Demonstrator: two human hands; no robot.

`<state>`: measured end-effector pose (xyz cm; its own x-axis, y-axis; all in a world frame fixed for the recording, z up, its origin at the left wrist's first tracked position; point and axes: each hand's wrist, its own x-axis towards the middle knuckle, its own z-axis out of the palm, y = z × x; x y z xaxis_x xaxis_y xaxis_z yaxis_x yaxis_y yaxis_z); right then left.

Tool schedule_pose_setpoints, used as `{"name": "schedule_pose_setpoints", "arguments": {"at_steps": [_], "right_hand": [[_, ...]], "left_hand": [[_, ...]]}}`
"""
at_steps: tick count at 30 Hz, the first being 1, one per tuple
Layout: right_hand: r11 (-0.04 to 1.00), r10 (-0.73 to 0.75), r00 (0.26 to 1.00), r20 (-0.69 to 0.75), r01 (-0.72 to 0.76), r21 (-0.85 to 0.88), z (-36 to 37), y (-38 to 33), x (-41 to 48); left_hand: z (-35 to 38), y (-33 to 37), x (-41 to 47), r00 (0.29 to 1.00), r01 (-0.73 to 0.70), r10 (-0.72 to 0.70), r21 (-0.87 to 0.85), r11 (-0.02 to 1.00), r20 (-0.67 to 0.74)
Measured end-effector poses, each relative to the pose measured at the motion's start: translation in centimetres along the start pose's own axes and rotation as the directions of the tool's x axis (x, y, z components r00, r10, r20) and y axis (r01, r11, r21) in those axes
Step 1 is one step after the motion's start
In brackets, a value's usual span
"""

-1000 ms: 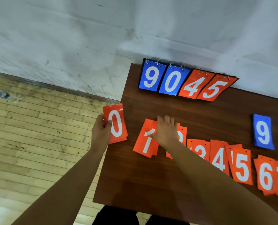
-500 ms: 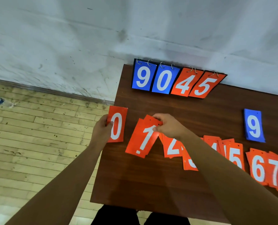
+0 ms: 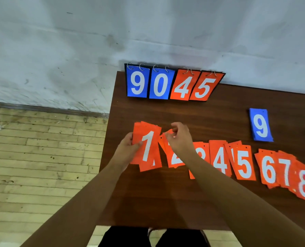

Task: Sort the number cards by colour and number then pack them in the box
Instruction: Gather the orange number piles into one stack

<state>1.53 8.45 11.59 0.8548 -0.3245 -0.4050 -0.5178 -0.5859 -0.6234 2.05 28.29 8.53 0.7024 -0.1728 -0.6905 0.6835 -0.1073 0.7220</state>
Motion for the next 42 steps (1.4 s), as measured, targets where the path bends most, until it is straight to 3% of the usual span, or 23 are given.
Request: {"name": "schedule_pose_setpoints", "arguments": {"at_steps": [2, 6, 9, 11, 14, 17, 20, 23, 26, 30, 33, 35, 37, 39, 42], "right_hand": [[0.987, 0.070, 0.994, -0.088, -0.082, -0.139, -0.2, 2.3, 0.2], [0.842, 0.205, 0.977, -0.064, -0.210, -0.496, 0.6, 4.3, 0.0], [0.780, 0.192, 0.978, -0.079, -0.200, -0.593, 1.7, 4.0, 0.5], [0.790, 0.214, 0.973, -0.089, -0.226, -0.569, 2.3, 3.8, 0.9], [0.841, 0.271, 0.961, -0.049, -0.261, -0.473, 2.7, 3.6, 1.6], [0.919, 0.202, 0.979, -0.011, -0.193, -0.344, 2.5, 4.0, 2.1], [0.978, 0.206, 0.978, 0.044, -0.207, 0.019, 0.9, 4.2, 1.7], [0.794, 0.331, 0.927, 0.177, -0.375, 0.478, -1.4, 4.5, 0.3], [0.620, 0.362, 0.885, 0.291, -0.462, 0.634, -2.9, 4.3, -1.0], [0.650, 0.375, 0.886, 0.272, -0.461, 0.605, -3.7, 4.0, -2.0], [0.812, 0.334, 0.932, 0.142, -0.361, 0.459, -3.1, 4.3, -2.6], [0.903, 0.224, 0.971, 0.077, -0.237, 0.359, -2.5, 4.3, -3.3], [0.931, 0.166, 0.983, 0.083, -0.184, 0.315, -2.0, 4.9, -3.6], [0.932, 0.192, 0.979, 0.072, -0.205, 0.300, -2.5, 5.9, -3.7], [0.986, 0.161, 0.981, -0.108, -0.164, -0.020, -3.6, 9.5, -4.0]], "left_hand": [[-0.1, -0.6, 0.2, 0.998, 0.026, -0.026, 0.007, 1.000, -0.064], [-0.8, -2.2, 0.1, 0.993, 0.023, -0.019, 0.035, 0.999, -0.117], [-1.0, -2.8, -0.3, 0.989, 0.010, -0.001, 0.055, 0.998, -0.145], [-1.1, -3.0, -0.7, 0.985, 0.016, -0.001, 0.082, 0.996, -0.175], [-1.3, -3.5, -1.0, 0.979, 0.016, 0.005, 0.100, 0.995, -0.205], [-1.5, -3.7, -1.2, 0.969, 0.026, 0.002, 0.109, 0.994, -0.249], [-1.6, -3.9, -1.1, 0.951, 0.021, 0.002, 0.069, 0.997, -0.308], [-1.3, -3.5, -1.1, 0.930, 0.019, 0.008, 0.069, 0.997, -0.368], [0.2, -2.6, -1.2, 0.947, 0.016, -0.001, 0.044, 0.999, -0.322], [3.2, -1.0, -1.6, 0.994, 0.010, -0.022, -0.115, 0.993, -0.106], [5.5, -0.4, -1.9, 0.998, -0.011, 0.022, -0.197, 0.980, 0.051], [6.9, -0.7, -1.8, 0.993, -0.024, 0.039, -0.128, 0.992, 0.115], [7.9, -1.1, -1.7, 0.992, -0.052, 0.055, -0.023, 0.998, 0.110], [8.5, -1.5, -1.3, 0.998, -0.053, 0.052, 0.012, 0.999, 0.017], [8.9, -1.7, -1.2, 0.996, 0.010, -0.017, -0.072, 0.997, -0.089]]}}
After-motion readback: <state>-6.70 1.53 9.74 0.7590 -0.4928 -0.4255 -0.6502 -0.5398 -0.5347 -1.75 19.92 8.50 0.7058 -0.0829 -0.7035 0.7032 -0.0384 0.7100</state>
